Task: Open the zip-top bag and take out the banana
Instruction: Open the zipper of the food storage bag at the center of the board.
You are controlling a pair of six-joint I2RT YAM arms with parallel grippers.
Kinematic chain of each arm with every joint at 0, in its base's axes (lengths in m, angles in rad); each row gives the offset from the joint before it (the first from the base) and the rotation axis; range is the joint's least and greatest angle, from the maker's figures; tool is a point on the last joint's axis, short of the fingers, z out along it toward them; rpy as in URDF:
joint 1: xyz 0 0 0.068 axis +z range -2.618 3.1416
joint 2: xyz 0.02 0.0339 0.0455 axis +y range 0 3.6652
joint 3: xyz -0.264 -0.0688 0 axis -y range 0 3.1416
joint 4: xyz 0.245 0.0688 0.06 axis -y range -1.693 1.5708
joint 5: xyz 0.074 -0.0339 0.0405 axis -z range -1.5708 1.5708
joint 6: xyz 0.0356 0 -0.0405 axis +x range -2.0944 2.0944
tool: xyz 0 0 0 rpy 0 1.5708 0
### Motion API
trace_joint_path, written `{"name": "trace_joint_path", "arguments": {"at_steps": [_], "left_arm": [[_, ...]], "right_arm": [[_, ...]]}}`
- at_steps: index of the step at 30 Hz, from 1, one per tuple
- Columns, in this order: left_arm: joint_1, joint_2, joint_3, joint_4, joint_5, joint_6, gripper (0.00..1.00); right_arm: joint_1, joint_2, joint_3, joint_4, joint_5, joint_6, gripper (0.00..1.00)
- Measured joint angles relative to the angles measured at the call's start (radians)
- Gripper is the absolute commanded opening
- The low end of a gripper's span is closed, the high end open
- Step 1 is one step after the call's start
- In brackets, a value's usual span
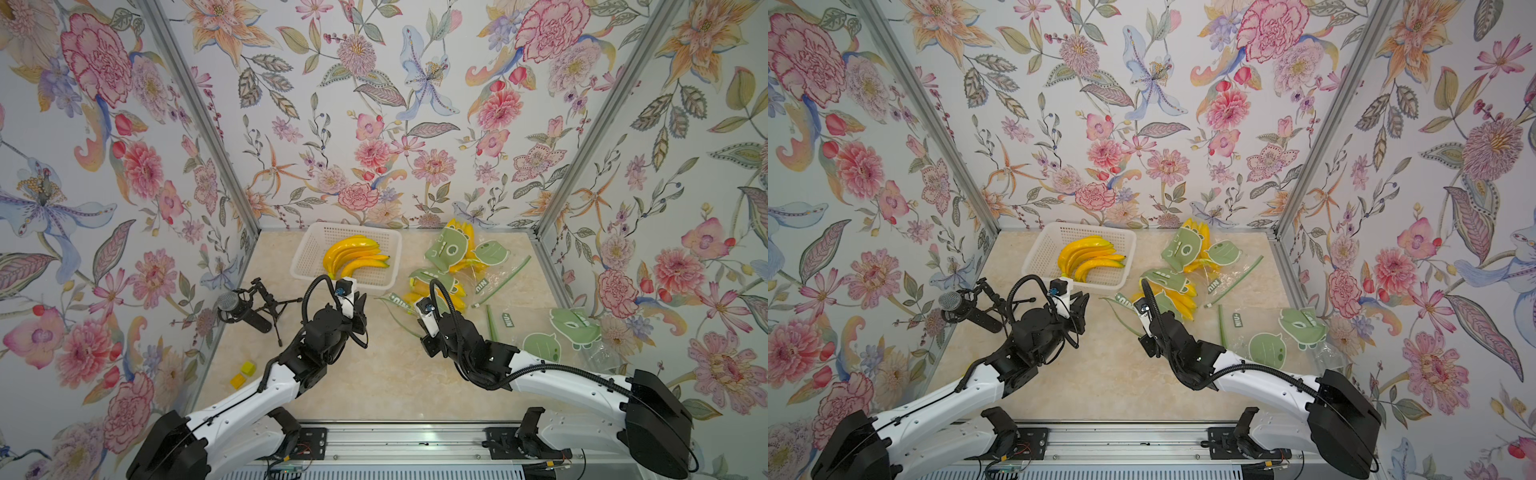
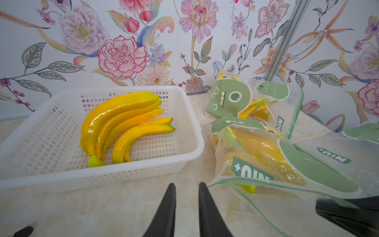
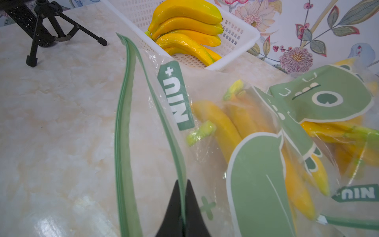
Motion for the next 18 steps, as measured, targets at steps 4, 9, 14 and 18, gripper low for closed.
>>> {"name": "trace_joint_path", "arguments": {"at_steps": [4,9,14,18], "left_arm": [[-0.065,-0.071,-0.048,-0.004,0.020,-0.081,0.22],[-0.166,0.010,-0.079,0.063,0.082,-0.142,0.20],[-0.199,0.170,-0.079,0.193,0.138,-0.182,0.20],[-0.200,0.270,-0.077,0.245,0.146,-0.194,0.24]], "right_arm": [[0.027,0.061,-0.005,0.058,-0.002,0.017,0.00],[0.048,0.088,-0.020,0.122,-0.004,0.047,0.00],[0.071,0.090,-0.023,0.163,0.001,0.070,0.00],[0.081,0.089,-0.042,0.190,0.004,0.086,0.00]]}}
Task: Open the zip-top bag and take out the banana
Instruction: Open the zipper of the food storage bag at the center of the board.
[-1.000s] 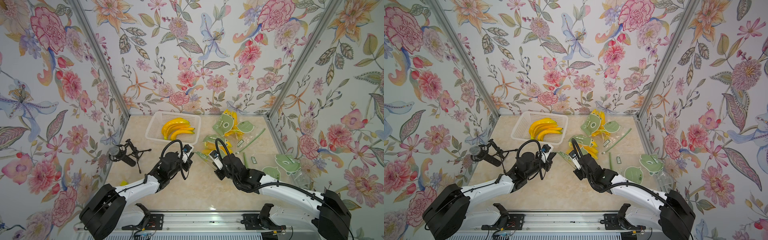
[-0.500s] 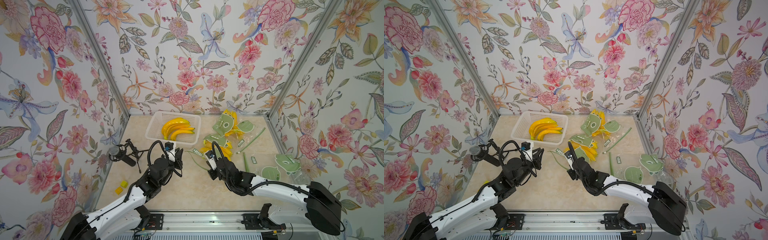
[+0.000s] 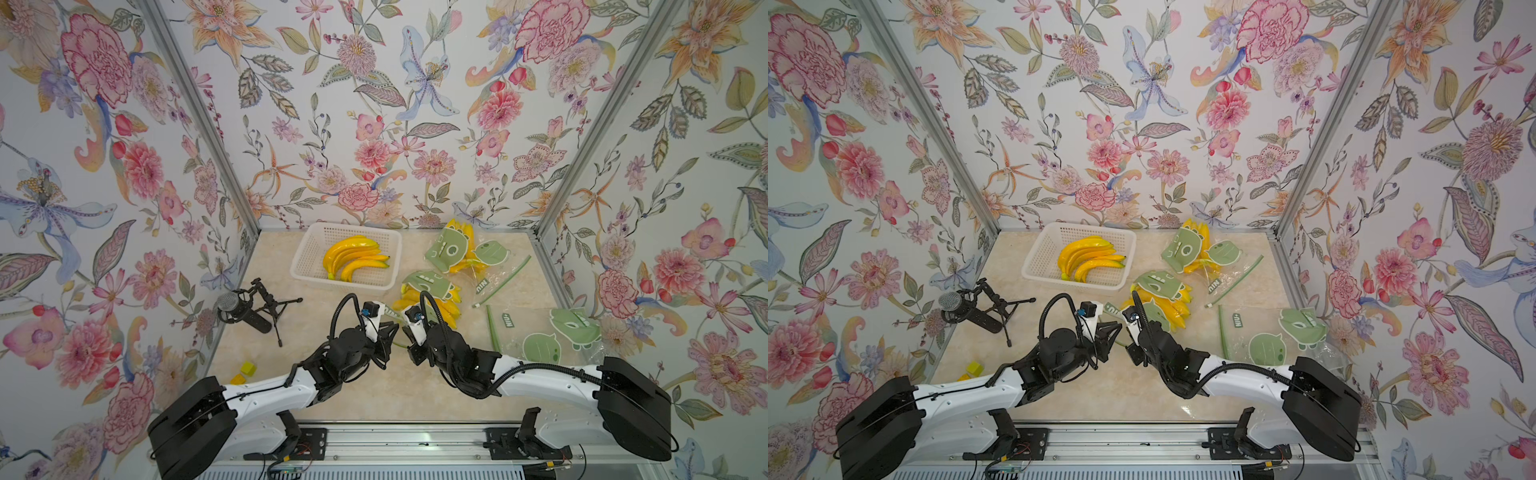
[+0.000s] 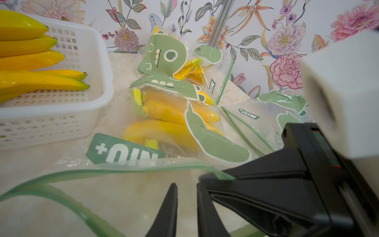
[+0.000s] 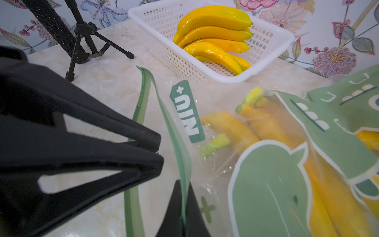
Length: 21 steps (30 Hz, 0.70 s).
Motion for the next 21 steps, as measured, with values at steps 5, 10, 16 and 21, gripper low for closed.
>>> {"name": "trace_joint_path", "arguments": {"at_steps": [5,10,16,21], "left_arm": [[0.000,0.091,0.010,0.010,-0.011,-0.006,0.33],[0.000,0.156,0.019,0.013,-0.033,-0.006,0.39],[0.013,0.212,0.019,0.024,-0.044,-0.006,0.44],[0.014,0.218,0.008,0.075,-0.059,-0.010,0.47]], "right_arm": [[0.010,-0.019,-0.034,0.023,0.005,0.020,0.00],[0.018,-0.028,-0.047,0.039,0.005,0.035,0.00],[0.021,-0.041,-0.059,0.050,0.005,0.052,0.00],[0.021,-0.045,-0.059,0.049,0.012,0.061,0.00]]}}
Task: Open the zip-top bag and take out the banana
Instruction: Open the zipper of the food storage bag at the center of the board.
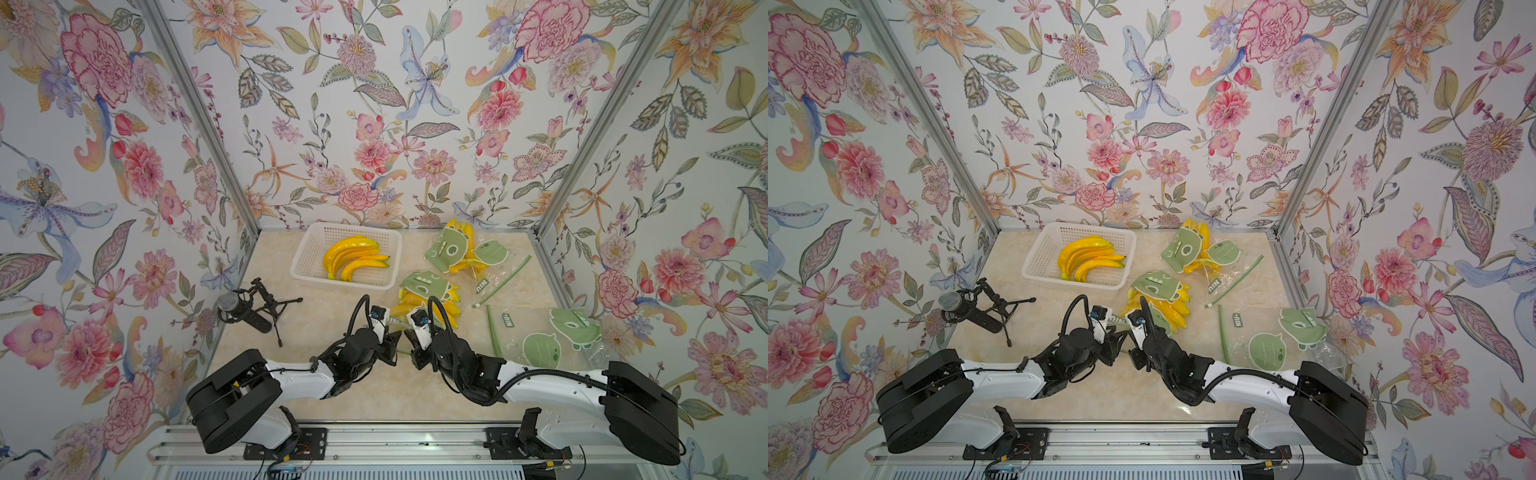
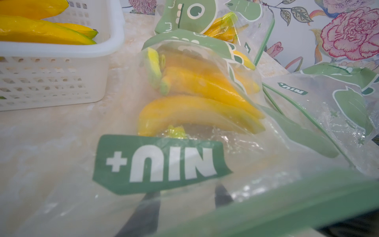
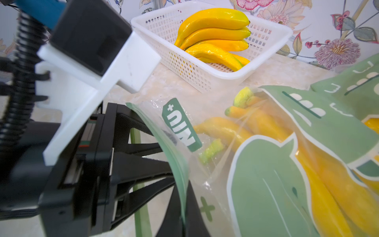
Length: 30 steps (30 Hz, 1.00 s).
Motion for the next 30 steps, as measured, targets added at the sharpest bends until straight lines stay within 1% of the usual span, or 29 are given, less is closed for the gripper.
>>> {"name": "trace_joint_path", "arguments": {"at_steps": [3,5,10,14,18,24,30], "left_arm": [[0.001,0.000,-0.013,0.027,-0.004,-0.003,0.53],[0.001,-0.002,-0.024,0.037,-0.020,-0.010,0.60],[0.005,-0.046,-0.058,0.040,-0.056,-0.029,0.63],[0.006,-0.076,-0.059,0.039,-0.060,-0.013,0.63],[0.007,-0.068,-0.052,0.030,-0.057,0.003,0.61],[0.016,-0.056,-0.053,0.024,-0.060,0.003,0.56],[0.019,-0.052,-0.086,0.023,-0.061,-0.003,0.53]], "right_arm": [[0.000,0.000,0.000,0.000,0.003,0.012,0.00],[0.000,0.000,0.000,0.000,0.003,0.018,0.00],[0.001,0.000,0.000,-0.001,0.002,0.022,0.02],[0.001,0.000,0.000,-0.008,-0.001,0.022,0.08],[0.001,-0.010,0.000,-0.021,-0.009,0.023,0.12],[-0.002,-0.060,0.000,-0.043,-0.008,0.027,0.10],[-0.019,-0.072,0.000,-0.073,-0.004,0.043,0.08]]}}
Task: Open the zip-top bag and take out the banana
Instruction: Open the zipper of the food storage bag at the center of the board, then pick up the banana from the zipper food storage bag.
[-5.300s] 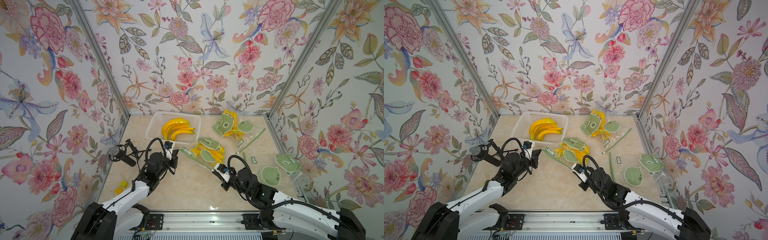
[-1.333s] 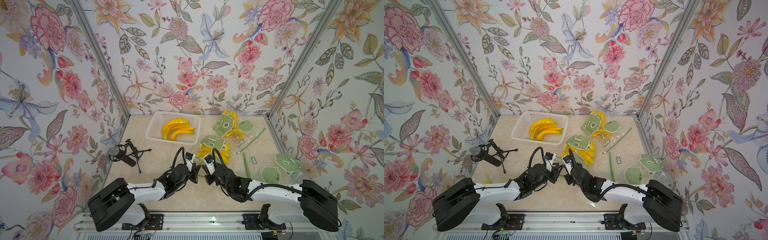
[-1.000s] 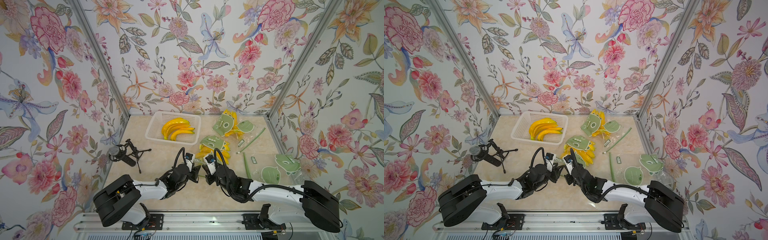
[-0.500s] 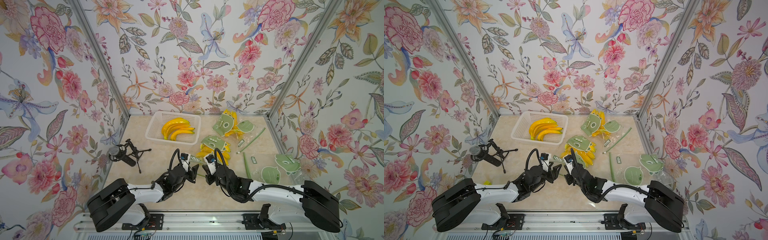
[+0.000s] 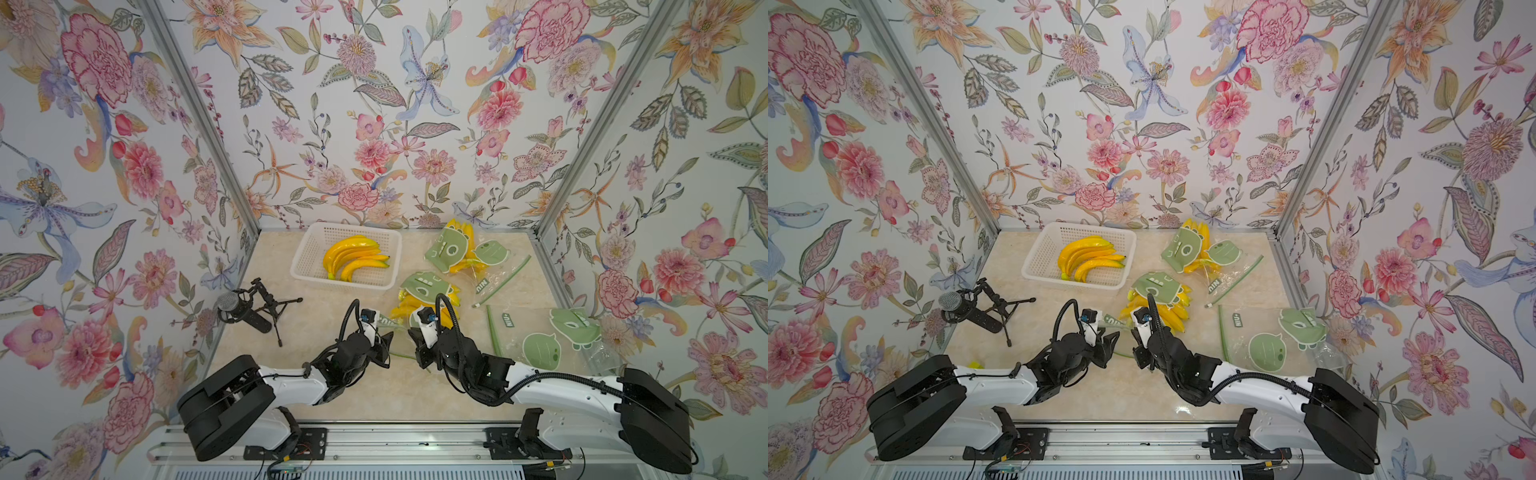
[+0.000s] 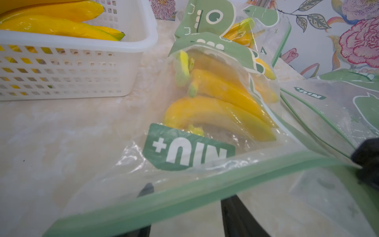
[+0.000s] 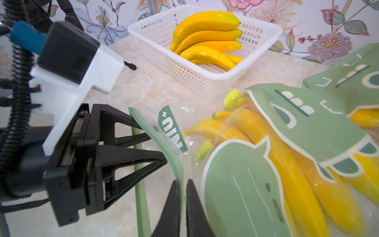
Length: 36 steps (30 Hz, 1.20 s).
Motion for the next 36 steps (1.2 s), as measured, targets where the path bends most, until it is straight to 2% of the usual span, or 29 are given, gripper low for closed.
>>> {"name": "trace_joint_path", "arguments": {"at_steps": [5,10,13,17,21,25,29,36], "left_arm": [[0.000,-0.002,-0.013,-0.012,-0.004,0.000,0.53],[0.000,-0.003,-0.011,-0.028,-0.008,0.009,0.61],[0.000,-0.003,-0.004,-0.038,-0.015,0.024,0.66],[0.000,0.018,0.004,-0.045,-0.019,0.032,0.70],[0.000,0.053,0.013,-0.045,-0.022,0.033,0.71],[0.000,0.079,0.019,-0.052,-0.029,0.032,0.72],[0.000,0.088,0.021,-0.053,-0.047,0.031,0.73],[0.000,0.090,0.021,-0.052,-0.070,0.031,0.76]], "right_arm": [[-0.006,-0.003,-0.005,-0.003,-0.002,0.005,0.13],[-0.016,-0.025,-0.005,-0.032,-0.005,0.004,0.42],[-0.098,-0.056,0.009,-0.092,-0.017,0.018,0.48],[-0.308,-0.061,0.053,-0.151,-0.085,0.052,0.58],[-0.512,-0.017,0.114,-0.184,-0.150,0.093,0.61],[-0.620,0.089,0.216,-0.206,-0.208,0.101,0.62],[-0.666,0.240,0.370,-0.234,-0.244,0.085,0.62],[-0.669,0.487,0.590,-0.304,-0.280,0.034,0.61]]}}
